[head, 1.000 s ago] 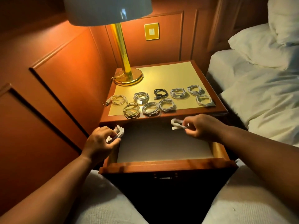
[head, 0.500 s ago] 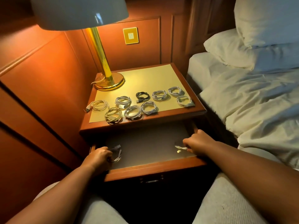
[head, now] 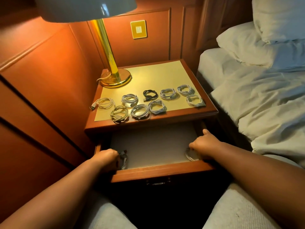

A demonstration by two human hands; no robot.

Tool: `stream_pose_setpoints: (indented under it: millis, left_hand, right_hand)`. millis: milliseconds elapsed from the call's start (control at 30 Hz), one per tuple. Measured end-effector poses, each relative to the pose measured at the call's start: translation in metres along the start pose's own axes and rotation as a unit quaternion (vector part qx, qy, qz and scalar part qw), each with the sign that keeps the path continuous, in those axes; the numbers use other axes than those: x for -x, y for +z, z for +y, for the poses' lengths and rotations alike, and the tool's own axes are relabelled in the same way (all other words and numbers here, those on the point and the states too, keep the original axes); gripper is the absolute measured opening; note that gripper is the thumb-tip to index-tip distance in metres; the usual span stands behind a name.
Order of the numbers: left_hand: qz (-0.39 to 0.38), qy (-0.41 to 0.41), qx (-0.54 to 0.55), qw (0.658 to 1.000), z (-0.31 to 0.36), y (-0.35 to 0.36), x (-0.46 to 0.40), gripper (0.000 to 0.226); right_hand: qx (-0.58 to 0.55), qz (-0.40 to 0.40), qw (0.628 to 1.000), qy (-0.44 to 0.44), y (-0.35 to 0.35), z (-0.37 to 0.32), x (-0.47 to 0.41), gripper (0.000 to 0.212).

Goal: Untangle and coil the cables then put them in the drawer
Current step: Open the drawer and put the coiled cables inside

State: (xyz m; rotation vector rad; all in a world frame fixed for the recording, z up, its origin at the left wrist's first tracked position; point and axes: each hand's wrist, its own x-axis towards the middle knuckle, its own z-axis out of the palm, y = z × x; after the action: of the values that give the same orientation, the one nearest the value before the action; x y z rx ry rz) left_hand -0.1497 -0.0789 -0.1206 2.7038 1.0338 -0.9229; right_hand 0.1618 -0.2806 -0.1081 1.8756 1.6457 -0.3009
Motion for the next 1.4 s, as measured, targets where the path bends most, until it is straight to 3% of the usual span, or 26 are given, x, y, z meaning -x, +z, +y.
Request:
stream_pose_setpoints:
  millis: [100,167,233,367,600,700,800,900,1000,1100,1167,1200,1300,1400]
  left_hand:
    - [0.022,0.001,0.029,0.999,0.0,0.002,-0.008,0.029]
    - [0.053,-0.005,0.024,0.998,0.001,0.005,-0.013,0.054]
    - [0.035,0.018,-0.031,0.999,0.006,0.002,-0.015,0.067]
    - [-0.029,0.052,-0.061,0.996,0.012,-0.002,-0.016,0.058]
    - [-0.037,0.047,-0.015,0.998,0.006,0.004,-0.018,0.043]
    - [-0.018,0.048,-0.001,0.999,0.005,0.003,-0.016,0.04]
    - [0.067,0.037,0.038,0.996,0.002,-0.003,-0.013,0.036]
    - [0.236,0.043,0.126,0.963,-0.003,-0.014,-0.005,0.019]
    - [0.419,0.083,0.142,0.893,-0.009,-0.032,0.002,0.013]
    - [0.481,0.053,0.171,0.858,-0.013,-0.056,0.003,0.011]
    - [0.478,0.008,0.187,0.858,-0.014,-0.07,-0.001,0.022]
    - [0.454,-0.019,0.182,0.872,-0.013,-0.077,-0.002,0.033]
    - [0.333,-0.073,0.121,0.932,-0.011,-0.093,-0.008,0.058]
    - [0.28,-0.077,0.101,0.952,-0.013,-0.094,-0.015,0.049]
  right_hand:
    - [-0.073,0.039,0.997,-0.002,0.0,-0.004,-0.005,0.03]
    - [-0.155,0.014,0.988,0.0,-0.001,-0.007,-0.007,0.042]
    - [-0.18,-0.023,0.983,-0.015,-0.001,-0.009,-0.01,0.052]
    - [-0.156,-0.1,0.982,-0.034,-0.003,-0.011,-0.014,0.054]
    - [-0.139,-0.105,0.984,-0.037,0.0,-0.012,-0.016,0.037]
    - [-0.182,-0.107,0.977,-0.023,0.001,-0.011,-0.017,0.038]
    - [-0.229,-0.089,0.969,-0.002,0.002,-0.011,-0.016,0.049]
    - [-0.236,-0.034,0.971,0.001,-0.007,-0.004,-0.012,0.046]
    - [-0.292,0.135,0.947,0.016,-0.026,0.013,-0.004,0.025]
    - [-0.36,0.317,0.875,0.065,-0.045,0.035,0.0,0.014]
    - [-0.353,0.359,0.855,0.121,-0.058,0.05,-0.004,0.029]
    - [-0.335,0.342,0.865,0.151,-0.064,0.056,-0.006,0.04]
    - [-0.256,0.198,0.921,0.218,-0.08,0.066,-0.012,0.057]
    - [-0.23,0.172,0.93,0.229,-0.083,0.067,-0.017,0.053]
